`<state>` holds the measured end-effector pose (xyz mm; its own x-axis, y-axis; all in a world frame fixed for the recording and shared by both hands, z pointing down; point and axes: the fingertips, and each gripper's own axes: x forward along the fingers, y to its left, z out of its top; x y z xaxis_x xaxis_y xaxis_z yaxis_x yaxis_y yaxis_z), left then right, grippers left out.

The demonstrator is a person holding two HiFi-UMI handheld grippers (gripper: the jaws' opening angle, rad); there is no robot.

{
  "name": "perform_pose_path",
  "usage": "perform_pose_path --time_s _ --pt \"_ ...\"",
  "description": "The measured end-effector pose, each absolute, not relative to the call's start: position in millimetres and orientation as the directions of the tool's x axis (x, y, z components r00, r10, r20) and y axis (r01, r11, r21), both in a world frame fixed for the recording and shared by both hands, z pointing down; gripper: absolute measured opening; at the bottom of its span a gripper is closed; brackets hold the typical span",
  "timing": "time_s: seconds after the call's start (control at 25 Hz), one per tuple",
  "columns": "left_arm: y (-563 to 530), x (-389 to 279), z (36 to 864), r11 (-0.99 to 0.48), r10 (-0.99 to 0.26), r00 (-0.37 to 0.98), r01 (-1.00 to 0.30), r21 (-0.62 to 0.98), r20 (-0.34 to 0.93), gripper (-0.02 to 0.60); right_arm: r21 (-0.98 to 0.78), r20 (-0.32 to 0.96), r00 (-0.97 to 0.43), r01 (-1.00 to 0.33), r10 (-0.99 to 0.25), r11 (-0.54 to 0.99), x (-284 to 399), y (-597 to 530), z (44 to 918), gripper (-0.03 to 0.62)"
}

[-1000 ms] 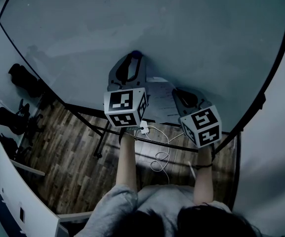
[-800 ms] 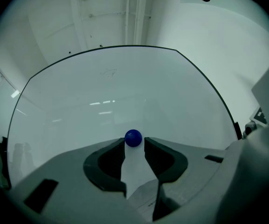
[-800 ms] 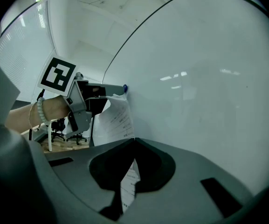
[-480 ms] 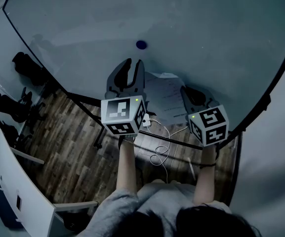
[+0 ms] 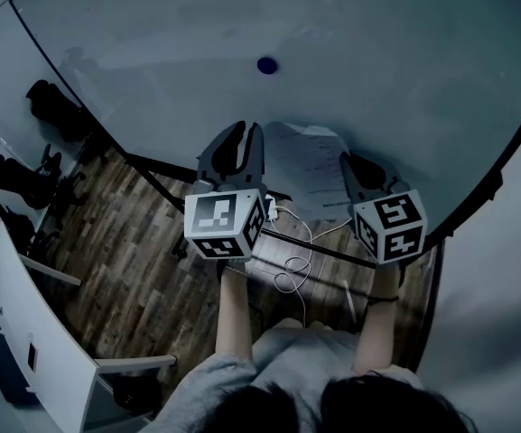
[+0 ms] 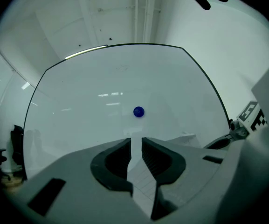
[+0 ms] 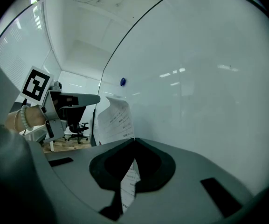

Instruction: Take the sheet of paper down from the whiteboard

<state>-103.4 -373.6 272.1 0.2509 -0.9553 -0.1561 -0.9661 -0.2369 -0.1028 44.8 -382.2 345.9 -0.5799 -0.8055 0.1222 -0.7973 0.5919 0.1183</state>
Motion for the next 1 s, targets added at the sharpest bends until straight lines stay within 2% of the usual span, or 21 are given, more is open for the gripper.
perform_pose_path --time_s 0.2,0.4,1.0 --pt "-369.2 -107.9 284.0 -0.241 -0.961 0.250 -0.967 -0.082 -0.121 0.037 0.120 0.123 -0.575 -0.800 -0.809 0.588 45.3 -382.9 344.2 0.000" --pt "-362.8 -106.1 299.2 -0.254 -0.963 0.258 -0.966 -0.056 -0.082 0.018 0.126 0.125 -0.581 -0.795 -0.804 0.593 44.4 -380.6 344.6 0.000" --pt "-355.5 -97.9 326.8 -0.269 -0.963 0.270 -0.962 -0.049 -0.023 0.009 0.139 0.105 -0.594 -0.785 -0.797 0.604 43.7 -381.7 344.4 0.000"
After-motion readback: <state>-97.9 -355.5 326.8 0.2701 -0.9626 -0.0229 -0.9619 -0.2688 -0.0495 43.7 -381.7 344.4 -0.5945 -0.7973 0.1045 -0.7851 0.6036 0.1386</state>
